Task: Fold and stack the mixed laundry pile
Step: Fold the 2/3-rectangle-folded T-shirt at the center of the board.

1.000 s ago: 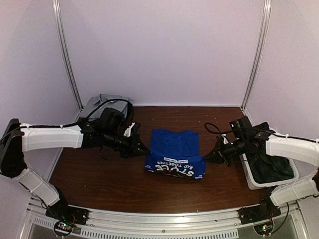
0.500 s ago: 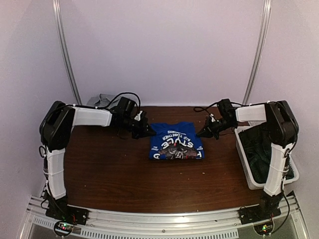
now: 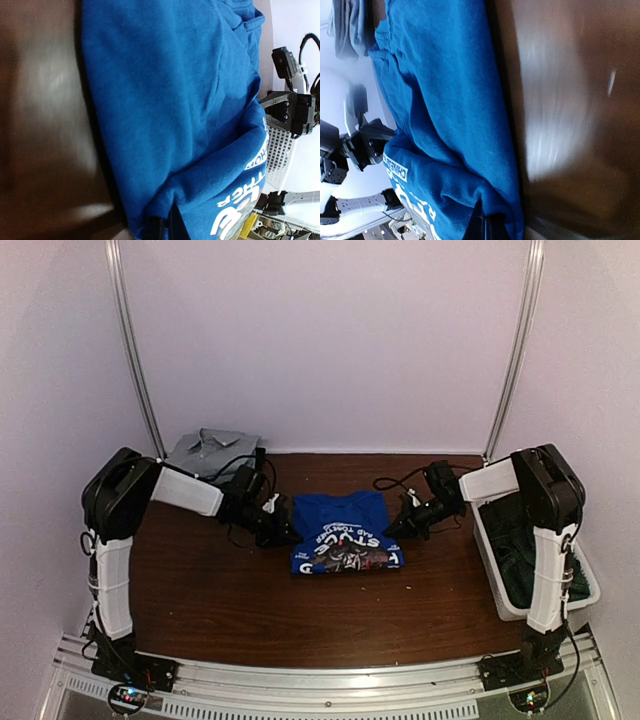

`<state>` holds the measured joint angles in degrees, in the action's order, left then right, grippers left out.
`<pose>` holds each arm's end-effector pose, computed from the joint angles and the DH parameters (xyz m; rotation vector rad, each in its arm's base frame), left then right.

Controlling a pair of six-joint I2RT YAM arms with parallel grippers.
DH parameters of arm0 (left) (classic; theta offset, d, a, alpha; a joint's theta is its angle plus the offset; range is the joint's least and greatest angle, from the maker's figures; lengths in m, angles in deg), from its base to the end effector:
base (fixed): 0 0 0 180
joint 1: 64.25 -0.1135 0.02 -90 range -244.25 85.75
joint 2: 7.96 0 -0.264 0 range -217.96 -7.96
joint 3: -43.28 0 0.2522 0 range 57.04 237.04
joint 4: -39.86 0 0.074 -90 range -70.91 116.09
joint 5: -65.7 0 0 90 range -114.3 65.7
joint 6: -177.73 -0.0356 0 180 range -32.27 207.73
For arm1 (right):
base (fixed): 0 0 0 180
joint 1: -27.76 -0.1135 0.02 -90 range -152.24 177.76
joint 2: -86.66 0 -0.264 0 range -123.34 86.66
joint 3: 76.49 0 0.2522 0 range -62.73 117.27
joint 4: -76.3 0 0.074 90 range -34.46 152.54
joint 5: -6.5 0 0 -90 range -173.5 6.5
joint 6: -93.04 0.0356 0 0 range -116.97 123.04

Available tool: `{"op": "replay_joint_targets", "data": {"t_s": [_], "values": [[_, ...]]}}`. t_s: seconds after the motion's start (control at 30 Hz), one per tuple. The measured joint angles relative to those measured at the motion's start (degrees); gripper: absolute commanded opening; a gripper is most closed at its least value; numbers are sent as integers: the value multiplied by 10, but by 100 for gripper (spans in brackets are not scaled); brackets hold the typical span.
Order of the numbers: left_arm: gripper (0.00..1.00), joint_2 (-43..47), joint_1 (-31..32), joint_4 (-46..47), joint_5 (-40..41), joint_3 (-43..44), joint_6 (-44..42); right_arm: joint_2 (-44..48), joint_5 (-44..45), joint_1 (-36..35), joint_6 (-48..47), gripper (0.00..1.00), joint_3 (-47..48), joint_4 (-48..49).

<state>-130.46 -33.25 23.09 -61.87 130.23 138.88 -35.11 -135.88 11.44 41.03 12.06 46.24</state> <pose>0.3570 -0.2398 0.1086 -0.1676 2.7755 -1.3274 0.3885 0.1431 0.1143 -0.1995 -2.7341 -1.4868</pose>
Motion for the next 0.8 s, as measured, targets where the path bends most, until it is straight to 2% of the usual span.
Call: {"op": "replay_joint_targets", "data": {"t_s": [0.1, 0.27, 0.3, 0.37, 0.43, 0.5, 0.53, 0.6, 0.63, 0.8], "values": [[0, 56, 14, 4, 2, -80, -8, 64, -1, -30, 6, 0, -96, 17], [0, 165, 73, 10, 7, -224, -4, 198, 9, -91, 30, 0, -255, 11], [4, 191, 88, 10, 7, -256, 0, 230, 11, -101, 37, 3, -284, 7], [32, 234, 103, 4, 8, -298, 5, 281, 13, -107, 42, 20, -315, -12], [60, 271, 103, -18, 18, -315, 2, 316, 16, -105, 39, 29, -316, -37], [82, 301, 98, -46, 35, -311, -14, 324, 20, -100, 18, 38, -294, -71], [90, 316, 94, -68, 48, -301, -30, 325, 22, -99, 8, 44, -280, -86], [93, 343, 87, -107, 76, -272, -66, 328, 27, -94, -19, 51, -245, -127], [94, 356, 83, -121, 89, -257, -85, 332, 29, -91, -32, 50, -228, -145], [81, 404, 76, -134, 117, -199, -196, 327, 11, -80, -78, 40, -141, -169]]}}
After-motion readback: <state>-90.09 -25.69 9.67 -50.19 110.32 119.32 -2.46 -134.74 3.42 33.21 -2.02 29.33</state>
